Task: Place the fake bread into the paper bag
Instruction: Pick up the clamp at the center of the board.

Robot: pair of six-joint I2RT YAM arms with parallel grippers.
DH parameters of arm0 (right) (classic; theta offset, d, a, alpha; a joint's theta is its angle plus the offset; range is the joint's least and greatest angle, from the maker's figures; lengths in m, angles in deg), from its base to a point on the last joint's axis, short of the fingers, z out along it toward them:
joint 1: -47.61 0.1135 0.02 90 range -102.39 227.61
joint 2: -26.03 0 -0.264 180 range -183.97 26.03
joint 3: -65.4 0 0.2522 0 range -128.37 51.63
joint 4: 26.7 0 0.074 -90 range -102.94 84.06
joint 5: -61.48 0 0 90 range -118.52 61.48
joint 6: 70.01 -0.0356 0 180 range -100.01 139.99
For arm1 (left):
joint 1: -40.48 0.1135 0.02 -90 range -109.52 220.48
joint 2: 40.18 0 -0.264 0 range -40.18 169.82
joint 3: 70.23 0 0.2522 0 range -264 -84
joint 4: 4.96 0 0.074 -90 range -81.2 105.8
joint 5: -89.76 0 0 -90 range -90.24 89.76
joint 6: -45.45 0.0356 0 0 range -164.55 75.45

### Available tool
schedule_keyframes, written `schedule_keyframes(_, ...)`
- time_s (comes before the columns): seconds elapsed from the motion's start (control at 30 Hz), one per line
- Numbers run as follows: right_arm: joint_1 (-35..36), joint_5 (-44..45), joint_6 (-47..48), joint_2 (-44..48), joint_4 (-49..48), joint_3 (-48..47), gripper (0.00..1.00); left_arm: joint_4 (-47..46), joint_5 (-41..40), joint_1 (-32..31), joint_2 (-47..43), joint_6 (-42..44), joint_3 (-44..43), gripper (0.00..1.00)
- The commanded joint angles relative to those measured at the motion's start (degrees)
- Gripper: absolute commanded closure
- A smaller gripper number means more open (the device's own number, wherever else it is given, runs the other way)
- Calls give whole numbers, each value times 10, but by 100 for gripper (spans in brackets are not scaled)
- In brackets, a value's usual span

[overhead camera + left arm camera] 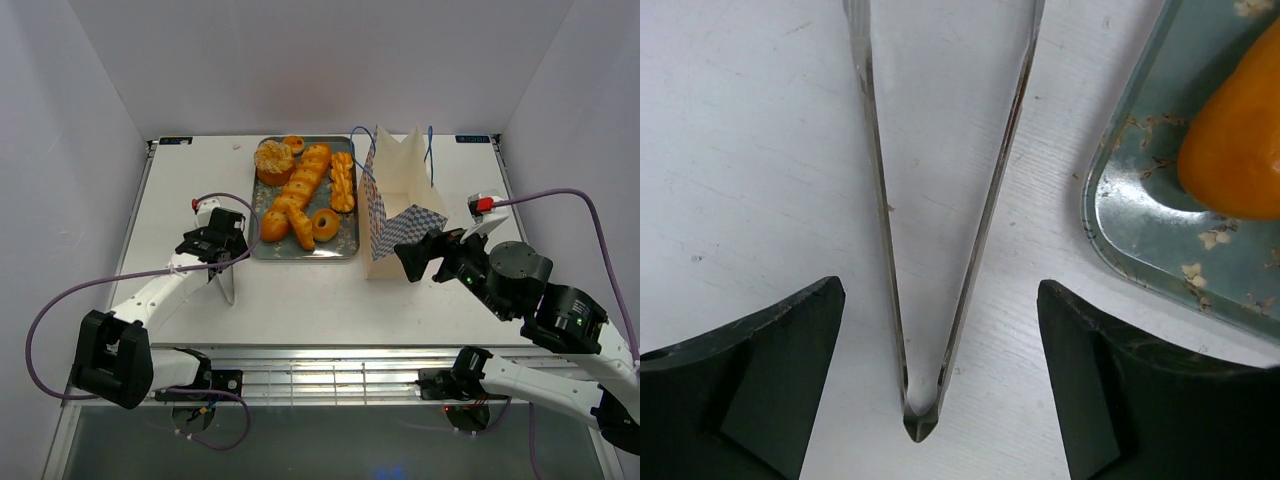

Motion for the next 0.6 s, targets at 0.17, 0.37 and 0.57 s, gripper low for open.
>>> schedule_keyframes(0.17,0,-14,27,2,-25,-12,1,30,-29,4,17,-105,31,10)
schedule_keyframes(0.37,0,-14,35,6,-20,-10,1,-5,-53,4,14,-166,71,9)
schedule_keyframes(0.57,0,-6,40,18,-10,-7,1,-42,-66,5,34,-148,72,9)
